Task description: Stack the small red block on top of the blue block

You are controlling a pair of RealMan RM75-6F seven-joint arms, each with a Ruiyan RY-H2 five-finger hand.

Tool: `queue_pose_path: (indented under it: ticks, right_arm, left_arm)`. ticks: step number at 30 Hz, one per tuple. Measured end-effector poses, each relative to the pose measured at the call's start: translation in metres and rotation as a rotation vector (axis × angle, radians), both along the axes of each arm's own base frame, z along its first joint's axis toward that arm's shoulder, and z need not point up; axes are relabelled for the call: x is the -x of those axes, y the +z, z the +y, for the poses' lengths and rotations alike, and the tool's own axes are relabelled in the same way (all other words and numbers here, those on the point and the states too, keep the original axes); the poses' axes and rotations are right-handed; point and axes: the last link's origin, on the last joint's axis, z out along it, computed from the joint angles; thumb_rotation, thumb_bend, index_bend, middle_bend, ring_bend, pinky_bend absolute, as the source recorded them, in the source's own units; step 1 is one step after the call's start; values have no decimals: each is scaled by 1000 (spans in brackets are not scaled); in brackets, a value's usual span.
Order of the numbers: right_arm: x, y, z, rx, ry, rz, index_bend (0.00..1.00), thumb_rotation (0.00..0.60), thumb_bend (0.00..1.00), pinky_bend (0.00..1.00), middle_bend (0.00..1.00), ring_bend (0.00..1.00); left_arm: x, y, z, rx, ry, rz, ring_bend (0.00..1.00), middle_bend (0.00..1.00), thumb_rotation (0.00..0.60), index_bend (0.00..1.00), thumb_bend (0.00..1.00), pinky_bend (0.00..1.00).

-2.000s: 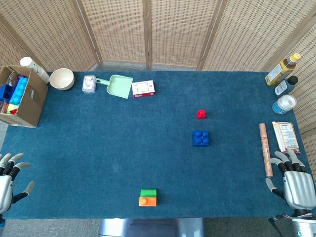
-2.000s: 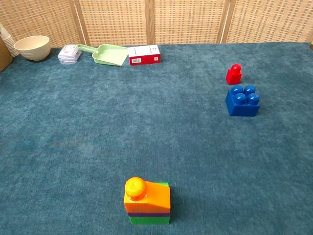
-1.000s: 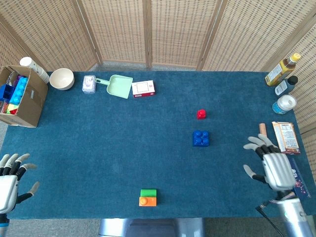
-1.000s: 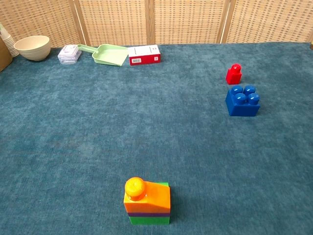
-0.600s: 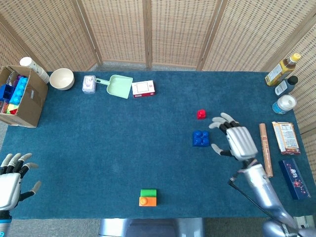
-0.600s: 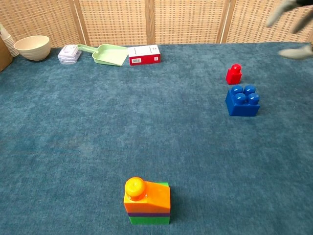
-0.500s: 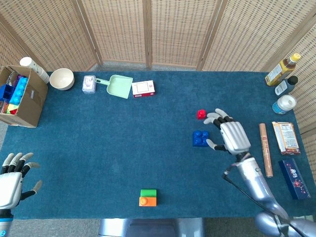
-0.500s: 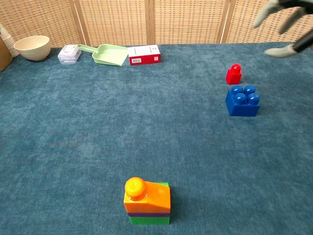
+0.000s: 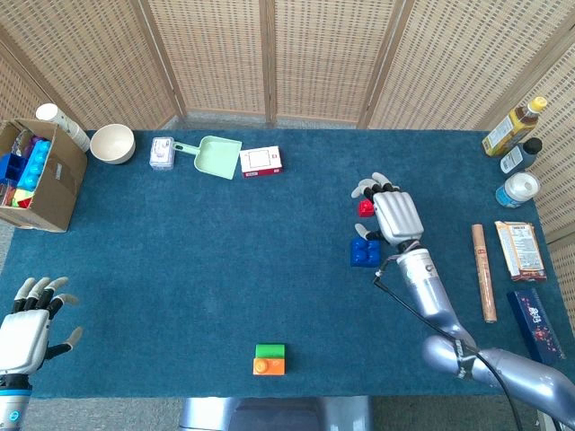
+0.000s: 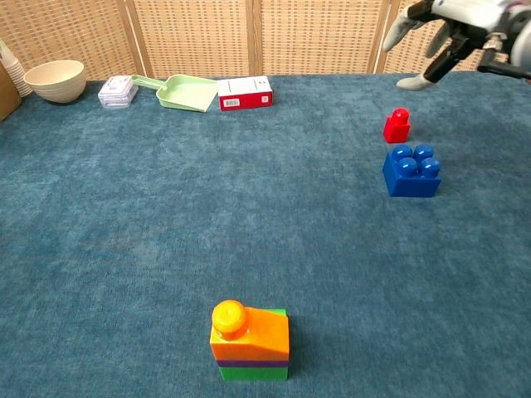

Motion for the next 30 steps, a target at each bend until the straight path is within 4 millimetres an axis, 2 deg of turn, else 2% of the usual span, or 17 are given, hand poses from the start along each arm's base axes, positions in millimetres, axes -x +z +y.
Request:
queue_pose_path:
  ticks: [15,30]
  right_arm:
    - [-9,-25,-42,-45,-76,162,325,592,254,326,241,122]
    - [-3,-44,-60,-91,-115,321,273,577,256,301,210,88]
  left_arm:
    - [2,-1,-1,9,2,3,123,174,600,377,327,0]
    - [6,2,-3,7,15,13,124,174,600,380,327,0]
